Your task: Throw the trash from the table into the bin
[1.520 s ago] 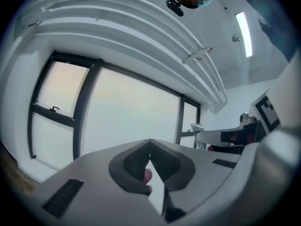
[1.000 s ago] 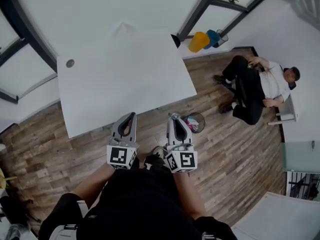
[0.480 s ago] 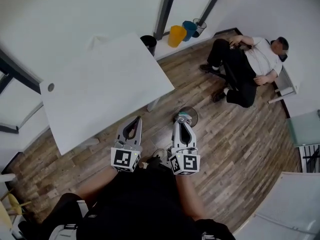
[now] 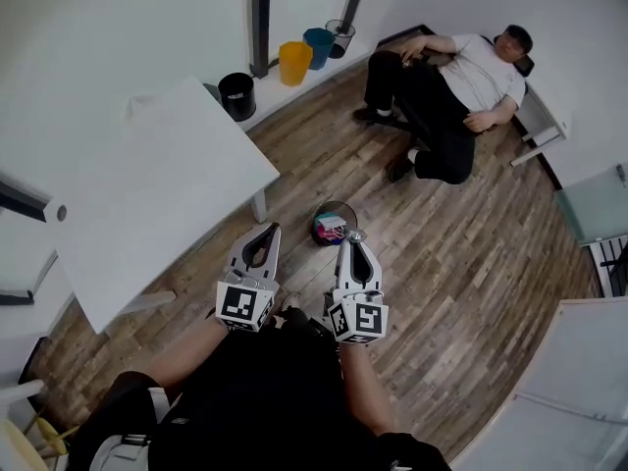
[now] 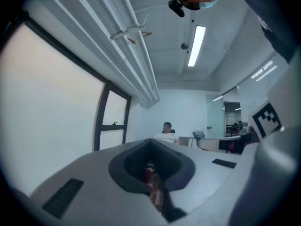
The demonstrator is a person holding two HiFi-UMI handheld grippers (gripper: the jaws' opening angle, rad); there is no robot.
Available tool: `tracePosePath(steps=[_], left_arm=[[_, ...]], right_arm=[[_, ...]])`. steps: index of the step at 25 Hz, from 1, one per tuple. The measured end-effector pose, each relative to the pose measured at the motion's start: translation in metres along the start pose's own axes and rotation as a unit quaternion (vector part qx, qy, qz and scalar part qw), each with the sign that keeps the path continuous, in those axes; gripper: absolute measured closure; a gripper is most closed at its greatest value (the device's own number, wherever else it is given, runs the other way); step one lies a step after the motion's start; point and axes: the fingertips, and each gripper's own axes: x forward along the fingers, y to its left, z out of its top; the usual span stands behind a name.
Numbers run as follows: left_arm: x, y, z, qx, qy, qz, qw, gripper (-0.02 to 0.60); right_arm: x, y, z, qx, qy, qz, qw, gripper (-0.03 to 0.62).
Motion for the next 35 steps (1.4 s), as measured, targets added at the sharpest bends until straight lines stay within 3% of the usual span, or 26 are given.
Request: tracePosePath(steps=[10, 15, 21, 24, 30, 35], left_arm=[[0.106, -0.031, -0.020, 0.011, 0.036, -0.076, 0.9964, 0.584], [0.146, -0.044, -0.029, 0.005, 0.048, -0.140, 0.9889, 0.584], [0.195, -0.046, -0.036, -0.011, 0.046, -0.162, 0.9856, 0.584], [0.217, -0.059, -0.054, -0.009, 0.064, -0.173, 0.9828, 0.584], [0.259, -0.065, -0.122, 0.003, 0.115, -0.168, 0.9791, 0.584], [0.282, -0.053, -0.181, 0.003, 0.146, -0.150, 0.9779, 0.584]], right_arm=[[0.022, -0.082, -0.017, 0.019, 0.021, -0.102, 0.994, 0.551], [0.038, -0.109, -0.022, 0.024, 0.034, -0.159, 0.986, 0.551], [0.067, -0.142, -0.055, 0.044, 0.079, -0.186, 0.978, 0.551], [0.079, -0.164, -0.072, 0.056, 0.094, -0.189, 0.976, 0.551], [0.119, -0.198, -0.139, 0.077, 0.158, -0.164, 0.971, 0.551], [0.151, -0.231, -0.244, 0.101, 0.252, -0.153, 0.950, 0.552]])
